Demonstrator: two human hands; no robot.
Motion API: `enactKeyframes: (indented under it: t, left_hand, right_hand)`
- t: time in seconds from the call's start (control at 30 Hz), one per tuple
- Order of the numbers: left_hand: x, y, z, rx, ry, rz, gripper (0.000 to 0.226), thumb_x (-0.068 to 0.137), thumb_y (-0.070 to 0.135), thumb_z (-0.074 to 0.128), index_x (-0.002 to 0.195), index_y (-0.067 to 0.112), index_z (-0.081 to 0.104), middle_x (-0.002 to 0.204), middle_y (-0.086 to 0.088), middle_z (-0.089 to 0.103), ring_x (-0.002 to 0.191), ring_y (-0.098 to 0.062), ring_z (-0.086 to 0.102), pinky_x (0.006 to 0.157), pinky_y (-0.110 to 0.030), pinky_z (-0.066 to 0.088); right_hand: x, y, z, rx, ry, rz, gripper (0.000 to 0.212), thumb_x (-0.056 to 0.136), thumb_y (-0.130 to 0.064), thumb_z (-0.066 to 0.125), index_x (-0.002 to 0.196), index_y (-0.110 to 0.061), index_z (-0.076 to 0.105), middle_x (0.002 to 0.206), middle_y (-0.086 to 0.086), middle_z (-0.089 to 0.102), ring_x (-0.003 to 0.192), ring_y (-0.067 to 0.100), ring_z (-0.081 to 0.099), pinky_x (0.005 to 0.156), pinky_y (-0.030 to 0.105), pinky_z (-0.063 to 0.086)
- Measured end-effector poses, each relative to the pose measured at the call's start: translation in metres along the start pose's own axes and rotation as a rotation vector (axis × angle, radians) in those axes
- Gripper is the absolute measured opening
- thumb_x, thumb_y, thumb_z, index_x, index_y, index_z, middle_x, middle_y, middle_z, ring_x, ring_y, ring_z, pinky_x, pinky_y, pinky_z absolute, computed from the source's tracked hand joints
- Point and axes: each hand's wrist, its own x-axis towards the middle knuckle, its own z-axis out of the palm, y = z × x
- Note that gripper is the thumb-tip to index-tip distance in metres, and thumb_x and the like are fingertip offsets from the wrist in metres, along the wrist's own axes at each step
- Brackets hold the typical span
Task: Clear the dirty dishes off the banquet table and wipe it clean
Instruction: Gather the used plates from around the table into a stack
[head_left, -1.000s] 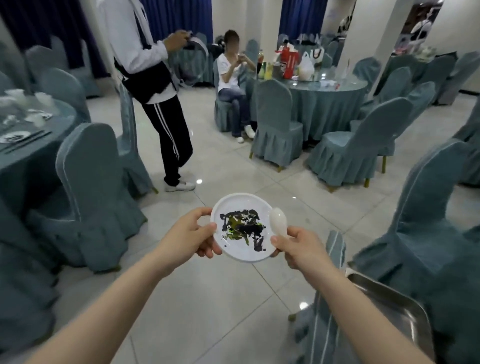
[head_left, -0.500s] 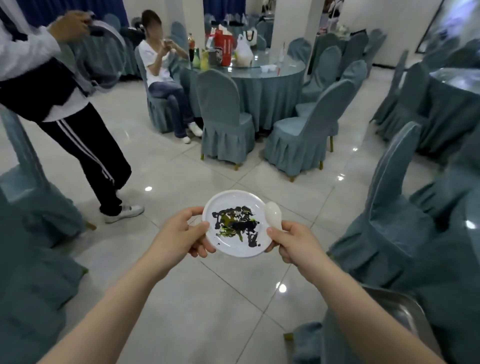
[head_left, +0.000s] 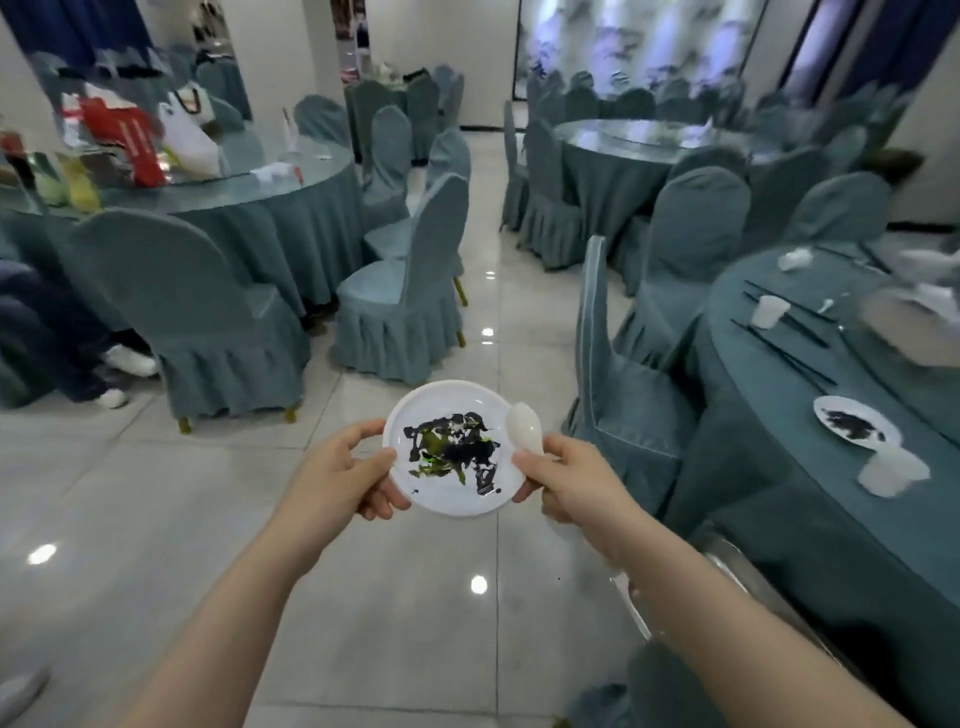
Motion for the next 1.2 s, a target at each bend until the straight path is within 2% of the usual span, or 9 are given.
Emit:
enactKeyframes:
  t: [0.1,0.23,0.4,0.53,0.67,0.83,0.93,1.1,1.2]
  left_hand:
    - [0.062,0.005,0.017,0.04,-0.091,0.024,0.025,0.095,0.02,0.051,0.112,0.037,0.055,0.067,-0.013,0.071,0.05,-0.016,0.061,0.047,-0.023,0.046]
    - [0.153,0.017,0.051,0.067,-0.226,0.024,0.025,0.096,0.019,0.049,0.111,0.038,0.056,0.066,-0.013,0.071,0.05,-0.017,0.062,0.047,-0.024,0.047]
    - [0.243,0.038,0.088,0.071,-0.341,0.049,0.024,0.096,0.02,0.051,0.104,0.042,0.055,0.07,-0.01,0.072,0.052,-0.013,0.063,0.051,-0.022,0.051]
    - [0.308,0.056,0.117,0.075,-0.47,0.021,0.021,0.097,0.019,0.049,0.106,0.038,0.054,0.069,-0.009,0.072,0.054,-0.014,0.063,0.055,-0.025,0.053]
    - [0.377,0.077,0.146,0.055,-0.595,0.04,0.021,0.097,0.018,0.048,0.111,0.03,0.057,0.07,-0.011,0.072,0.055,-0.014,0.062,0.056,-0.027,0.051]
    - [0.45,0.104,0.193,0.073,-0.744,0.115,0.026,0.093,0.013,0.053,0.115,0.024,0.06,0.071,-0.009,0.072,0.055,-0.009,0.061,0.053,-0.022,0.05]
    - [0.483,0.116,0.231,0.123,-0.823,0.161,0.024,0.095,0.016,0.054,0.117,0.024,0.06,0.07,-0.002,0.07,0.056,-0.006,0.061,0.054,-0.019,0.049]
    - [0.506,0.123,0.297,0.195,-1.013,0.243,0.023,0.095,0.016,0.053,0.114,0.029,0.059,0.07,0.004,0.072,0.057,-0.004,0.06,0.06,-0.022,0.051]
    - [0.524,0.128,0.338,0.209,-1.02,0.292,0.024,0.096,0.015,0.051,0.114,0.028,0.059,0.075,0.004,0.072,0.063,-0.003,0.061,0.064,-0.021,0.051]
  right_hand:
    - [0.035,0.001,-0.025,-0.018,0.082,0.038,0.018,0.087,-0.027,0.061,0.104,-0.022,0.062,0.067,0.007,0.071,0.054,0.021,0.039,0.042,0.022,0.03]
    - [0.095,0.0,-0.065,-0.013,0.198,0.103,0.013,0.084,-0.016,0.058,0.094,-0.018,0.066,0.058,0.006,0.068,0.039,0.014,0.036,0.036,0.017,0.026]
    - [0.156,-0.015,-0.115,-0.007,0.354,0.084,0.015,0.078,-0.007,0.054,0.085,-0.016,0.064,0.051,-0.002,0.062,0.038,0.008,0.049,0.04,0.018,0.032]
    - [0.191,-0.019,-0.142,0.046,0.467,0.109,0.019,0.077,-0.008,0.055,0.091,-0.013,0.065,0.069,0.005,0.068,0.054,0.015,0.059,0.054,0.029,0.04]
    - [0.227,-0.032,-0.171,0.08,0.612,0.132,0.015,0.08,-0.002,0.052,0.084,-0.012,0.063,0.056,0.003,0.061,0.037,0.009,0.047,0.037,0.016,0.031]
    - [0.252,-0.044,-0.204,0.165,0.811,0.135,0.013,0.086,-0.004,0.051,0.093,-0.01,0.06,0.056,0.003,0.061,0.043,0.013,0.048,0.043,0.022,0.032]
    - [0.257,-0.042,-0.223,0.225,0.926,0.146,0.013,0.087,-0.008,0.052,0.097,-0.011,0.059,0.058,0.007,0.058,0.038,0.011,0.037,0.04,0.021,0.025]
    - [0.25,-0.011,-0.258,0.354,1.089,0.19,0.009,0.09,-0.011,0.052,0.097,-0.012,0.058,0.052,0.007,0.054,0.034,0.008,0.029,0.036,0.019,0.021]
    - [0.246,0.018,-0.291,0.431,1.227,0.222,0.01,0.091,-0.01,0.05,0.097,-0.013,0.057,0.049,0.005,0.054,0.034,0.009,0.029,0.036,0.019,0.021]
